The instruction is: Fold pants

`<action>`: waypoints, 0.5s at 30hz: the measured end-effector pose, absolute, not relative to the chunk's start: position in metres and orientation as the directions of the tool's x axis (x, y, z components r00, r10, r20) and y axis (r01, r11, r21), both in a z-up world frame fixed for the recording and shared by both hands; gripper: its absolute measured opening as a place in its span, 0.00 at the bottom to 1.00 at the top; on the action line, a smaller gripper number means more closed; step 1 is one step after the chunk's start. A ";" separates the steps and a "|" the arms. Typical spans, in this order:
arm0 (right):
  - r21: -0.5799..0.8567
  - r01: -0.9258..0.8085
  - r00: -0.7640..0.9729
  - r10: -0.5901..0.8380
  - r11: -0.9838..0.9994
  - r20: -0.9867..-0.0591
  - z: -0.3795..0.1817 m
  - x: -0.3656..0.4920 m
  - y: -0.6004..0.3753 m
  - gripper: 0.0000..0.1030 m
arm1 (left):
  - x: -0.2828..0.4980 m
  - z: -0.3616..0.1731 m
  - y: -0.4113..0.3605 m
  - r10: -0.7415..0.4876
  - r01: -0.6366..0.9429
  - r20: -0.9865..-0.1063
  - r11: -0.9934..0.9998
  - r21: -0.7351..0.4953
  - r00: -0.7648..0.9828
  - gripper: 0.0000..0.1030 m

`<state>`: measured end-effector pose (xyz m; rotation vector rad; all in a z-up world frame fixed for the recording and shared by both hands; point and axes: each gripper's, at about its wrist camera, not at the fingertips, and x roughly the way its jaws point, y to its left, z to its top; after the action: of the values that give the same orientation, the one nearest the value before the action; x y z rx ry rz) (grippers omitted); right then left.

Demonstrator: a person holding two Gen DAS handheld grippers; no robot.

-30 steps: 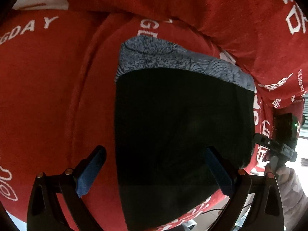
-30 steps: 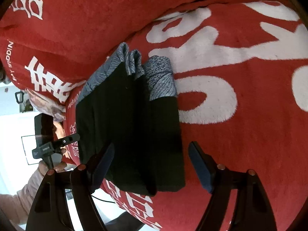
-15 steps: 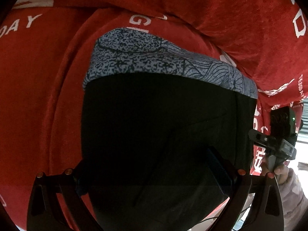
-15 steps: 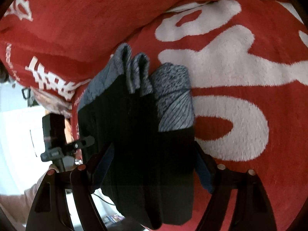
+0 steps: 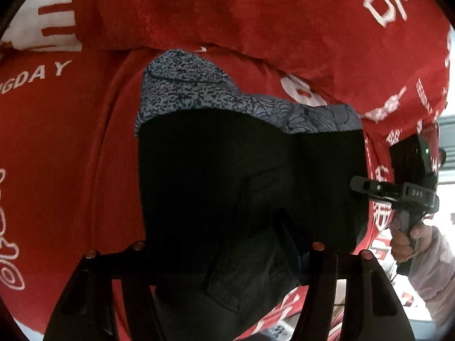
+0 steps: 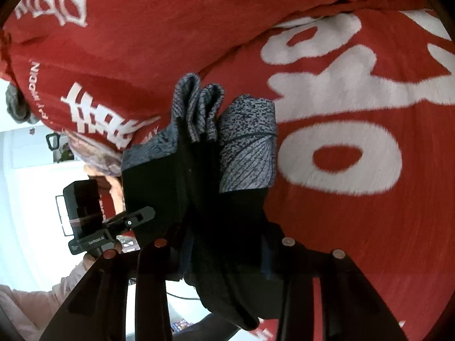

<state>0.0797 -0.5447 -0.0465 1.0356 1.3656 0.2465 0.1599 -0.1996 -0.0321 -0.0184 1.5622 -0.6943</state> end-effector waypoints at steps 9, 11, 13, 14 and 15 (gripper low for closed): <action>0.735 0.449 0.262 0.712 0.508 -0.652 -0.036 0.019 -0.513 0.40 | 0.120 -0.027 -0.155 -0.359 0.396 -0.923 0.834 -0.384 -0.139 0.64; 0.720 0.457 0.245 0.704 0.523 -0.667 -0.043 0.008 -0.505 0.40 | 0.113 -0.037 -0.149 -0.323 0.394 -0.940 0.855 -0.339 -0.107 0.64; 0.681 0.476 0.212 0.679 0.556 -0.703 -0.054 0.001 -0.497 0.41 | 0.108 -0.046 -0.135 -0.284 0.378 -0.955 0.878 -0.294 -0.083 0.72; 0.659 0.472 0.206 0.654 0.585 -0.728 -0.057 -0.002 -0.494 0.43 | 0.107 -0.051 -0.138 -0.274 0.371 -0.960 0.886 -0.276 -0.060 0.79; 0.650 0.468 0.210 0.639 0.599 -0.740 -0.058 -0.004 -0.495 0.45 | 0.106 -0.052 -0.135 -0.260 0.369 -0.965 0.894 -0.252 -0.031 0.81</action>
<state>-0.0036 -0.4955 -0.0585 1.0101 1.4256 0.1530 0.1064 -0.1352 -0.0515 0.0898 1.5207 -0.5050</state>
